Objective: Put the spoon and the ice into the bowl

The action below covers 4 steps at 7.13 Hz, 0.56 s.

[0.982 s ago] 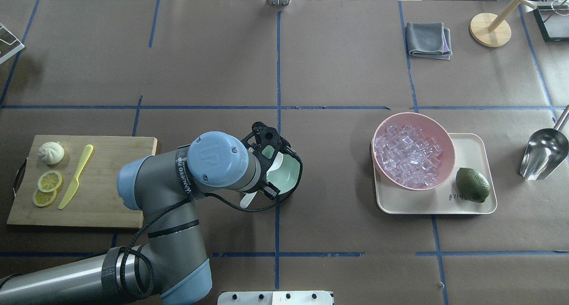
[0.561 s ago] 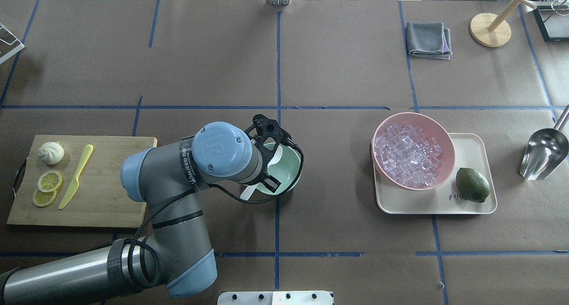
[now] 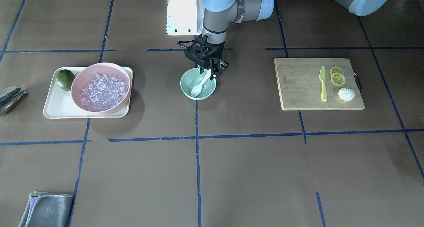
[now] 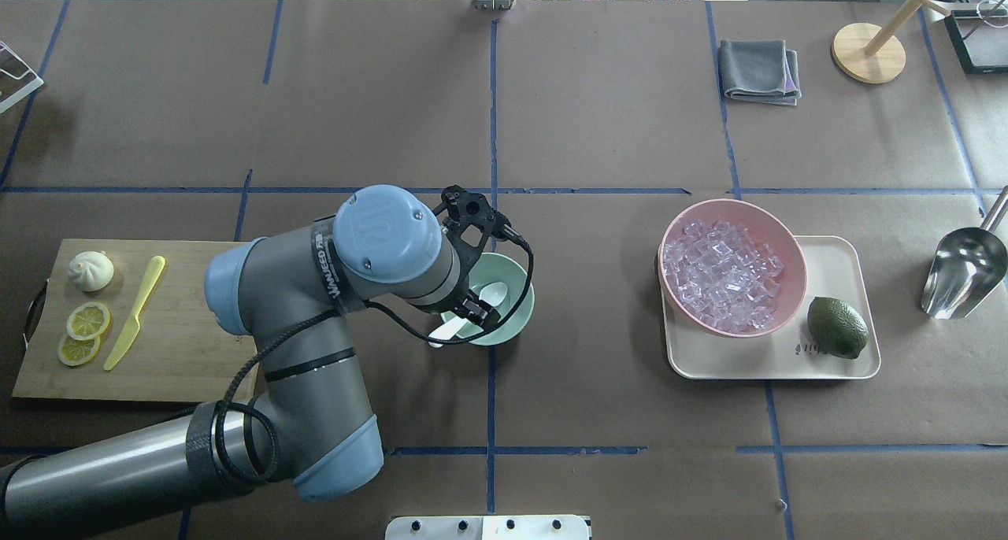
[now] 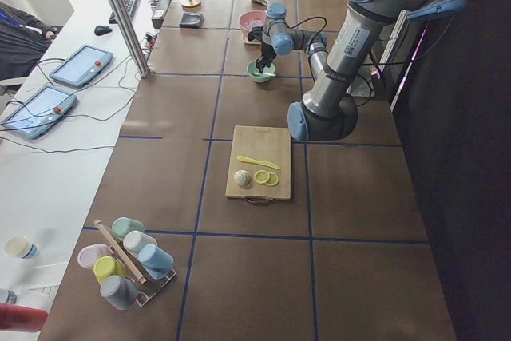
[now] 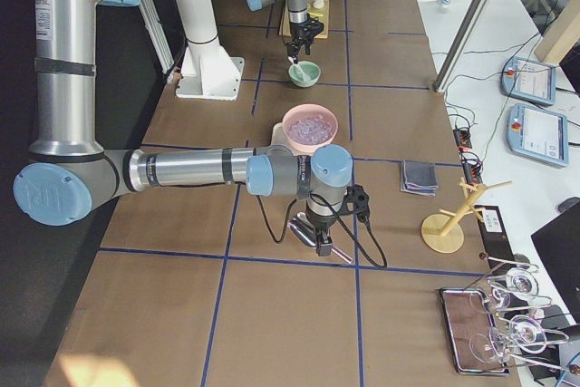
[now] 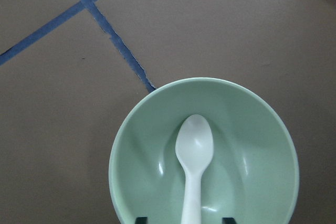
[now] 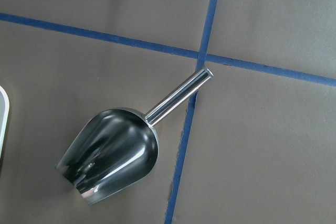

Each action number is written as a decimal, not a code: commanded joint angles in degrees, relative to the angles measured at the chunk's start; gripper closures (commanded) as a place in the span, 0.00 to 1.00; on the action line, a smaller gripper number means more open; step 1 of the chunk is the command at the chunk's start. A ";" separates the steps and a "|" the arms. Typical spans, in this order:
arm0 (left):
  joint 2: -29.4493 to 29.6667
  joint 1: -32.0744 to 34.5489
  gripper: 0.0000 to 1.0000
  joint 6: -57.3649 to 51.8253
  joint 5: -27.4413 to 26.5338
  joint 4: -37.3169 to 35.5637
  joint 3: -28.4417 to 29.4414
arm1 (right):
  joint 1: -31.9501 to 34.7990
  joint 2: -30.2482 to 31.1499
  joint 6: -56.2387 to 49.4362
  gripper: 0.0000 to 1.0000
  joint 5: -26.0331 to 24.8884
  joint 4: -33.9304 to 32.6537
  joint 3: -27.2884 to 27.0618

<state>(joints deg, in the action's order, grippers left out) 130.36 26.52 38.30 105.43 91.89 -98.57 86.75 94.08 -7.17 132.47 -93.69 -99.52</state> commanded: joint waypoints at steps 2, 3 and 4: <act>-6.21 10.01 0.01 -4.43 11.88 -7.51 -4.67 | -0.09 -0.65 0.14 0.00 0.16 0.00 -0.24; -11.04 15.87 0.00 -9.95 16.95 -7.60 -6.88 | -0.09 -0.83 -0.04 0.00 0.16 0.00 -0.15; -16.13 21.85 0.00 -16.27 21.35 -7.51 -8.21 | 0.00 -0.74 -0.04 0.00 0.24 0.00 -0.23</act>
<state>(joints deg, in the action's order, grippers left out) 120.12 41.54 28.95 121.51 84.60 -104.72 86.69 93.38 -7.16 132.64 -93.68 -99.71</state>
